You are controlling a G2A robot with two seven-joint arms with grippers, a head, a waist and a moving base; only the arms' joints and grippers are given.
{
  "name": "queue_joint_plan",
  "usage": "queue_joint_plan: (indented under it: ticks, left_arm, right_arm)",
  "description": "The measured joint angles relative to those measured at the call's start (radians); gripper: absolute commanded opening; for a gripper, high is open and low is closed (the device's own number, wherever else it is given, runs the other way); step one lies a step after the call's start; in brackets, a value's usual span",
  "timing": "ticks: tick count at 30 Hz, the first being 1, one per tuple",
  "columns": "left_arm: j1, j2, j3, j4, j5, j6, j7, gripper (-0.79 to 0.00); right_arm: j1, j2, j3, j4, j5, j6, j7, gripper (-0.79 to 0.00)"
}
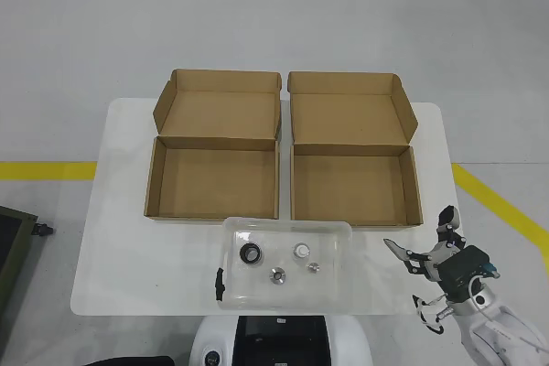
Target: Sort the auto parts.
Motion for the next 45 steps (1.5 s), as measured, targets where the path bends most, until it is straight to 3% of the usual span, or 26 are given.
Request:
queue_joint_plan:
  ticks: [23, 32, 45]
  left_arm:
    - [0.0, 0.0, 0.0, 0.0, 0.0, 0.0, 0.0, 0.0]
    - [0.0, 0.0, 0.0, 0.0, 0.0, 0.0, 0.0, 0.0]
    - [0.0, 0.0, 0.0, 0.0, 0.0, 0.0, 0.0, 0.0]
  right_arm:
    - [0.001, 0.0, -0.002, 0.0, -0.001, -0.002, 0.002, 0.0]
    - [0.061, 0.005, -0.103, 0.001, 0.006, -0.091, 0.11, 0.0]
    - [0.226, 0.016, -0.321, -0.02, -0.051, -0.287, 0.321, 0.0]
